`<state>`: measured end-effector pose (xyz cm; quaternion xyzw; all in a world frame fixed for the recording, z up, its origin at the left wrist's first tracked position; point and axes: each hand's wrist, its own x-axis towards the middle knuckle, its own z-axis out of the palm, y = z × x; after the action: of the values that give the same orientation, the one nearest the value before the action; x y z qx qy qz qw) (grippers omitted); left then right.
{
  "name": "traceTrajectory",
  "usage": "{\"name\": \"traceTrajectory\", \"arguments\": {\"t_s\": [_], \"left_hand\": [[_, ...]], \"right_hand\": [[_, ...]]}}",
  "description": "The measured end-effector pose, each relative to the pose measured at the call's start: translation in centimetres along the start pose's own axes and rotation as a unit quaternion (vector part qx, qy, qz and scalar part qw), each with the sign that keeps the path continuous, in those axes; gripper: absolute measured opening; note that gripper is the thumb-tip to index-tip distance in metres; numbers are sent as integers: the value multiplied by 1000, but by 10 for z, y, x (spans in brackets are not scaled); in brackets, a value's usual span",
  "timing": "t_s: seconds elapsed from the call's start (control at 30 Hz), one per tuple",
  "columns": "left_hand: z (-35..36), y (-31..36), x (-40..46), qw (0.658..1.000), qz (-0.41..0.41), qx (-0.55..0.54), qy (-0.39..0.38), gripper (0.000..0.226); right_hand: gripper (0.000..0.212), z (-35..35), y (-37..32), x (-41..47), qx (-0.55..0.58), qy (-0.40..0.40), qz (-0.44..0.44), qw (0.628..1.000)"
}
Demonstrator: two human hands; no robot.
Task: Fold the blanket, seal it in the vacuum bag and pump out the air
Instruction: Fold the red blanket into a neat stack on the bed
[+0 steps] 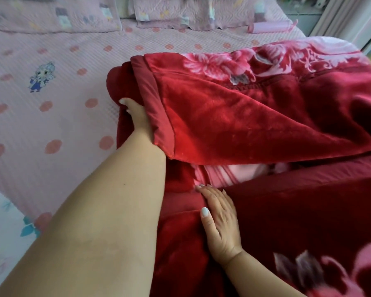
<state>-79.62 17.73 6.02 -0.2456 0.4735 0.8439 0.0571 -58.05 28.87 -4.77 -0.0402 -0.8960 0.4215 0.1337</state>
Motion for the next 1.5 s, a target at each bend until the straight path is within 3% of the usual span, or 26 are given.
{"name": "traceTrajectory", "arguments": {"t_s": [0.1, 0.33, 0.4, 0.5, 0.57, 0.63, 0.7, 0.73, 0.8, 0.87, 1.0, 1.17, 1.2, 1.23, 1.27, 1.33, 1.4, 1.43, 1.5], "left_hand": [[-5, 12, 30, 994, 4, -90, -61, 76], [-49, 6, 61, 996, 10, 87, -29, 56], [-59, 8, 53, 981, 69, 178, -33, 48], [-59, 37, 45, 933, 200, 298, 21, 43], [-50, 66, 43, 913, 228, 333, 55, 44], [-44, 90, 42, 938, 184, 284, 75, 41], [-52, 97, 31, 988, 63, 143, -17, 52], [-62, 89, 22, 992, 5, 98, -83, 59], [-90, 56, -2, 976, -62, 140, -158, 57], [-113, 30, -22, 952, -53, 253, -166, 39], [-120, 55, -19, 955, 17, 277, -104, 28], [-123, 47, -29, 928, 25, 368, 45, 61], [-125, 39, -34, 903, 69, 411, 99, 59], [-127, 34, -37, 858, 141, 473, 143, 51], [-126, 31, -43, 829, 189, 507, 141, 39], [-111, 20, -53, 856, 158, 491, 29, 30], [-92, -4, -66, 888, 35, 453, -63, 27], [-82, -15, -71, 895, 16, 440, -74, 21], [-66, -15, -81, 921, 72, 378, -61, 2]], "right_hand": [[73, 2, 2, 0, -3, 5, -2, 1000], [76, 4, 4, 2, -22, 3, -5, 1000], [75, 4, 3, 2, -24, 5, -5, 1000], [74, 3, 1, 3, -28, 4, -7, 1000], [75, 2, 0, 3, -32, 4, -5, 999], [75, 2, -1, 2, -37, 7, -5, 999], [77, 1, -2, 1, -38, 4, -3, 999], [78, 1, -3, 1, -39, 1, -2, 999], [80, 0, -3, 1, -42, -2, 1, 999], [80, 0, -3, 1, -43, -3, 1, 999], [83, 0, -3, 0, -47, 0, 0, 999], [96, -8, -11, -4, -13, 4, 13, 1000], [96, -11, -12, -7, 3, 12, 20, 1000], [94, -13, -13, -10, 22, 22, 26, 999], [92, -15, -15, -14, 37, 33, 28, 998], [88, -17, -18, -21, 49, 45, 31, 997], [89, -20, -18, -26, 36, 36, 40, 998], [89, -21, -18, -29, 27, 29, 45, 998], [89, -26, -16, -34, 11, 15, 49, 999]]}}
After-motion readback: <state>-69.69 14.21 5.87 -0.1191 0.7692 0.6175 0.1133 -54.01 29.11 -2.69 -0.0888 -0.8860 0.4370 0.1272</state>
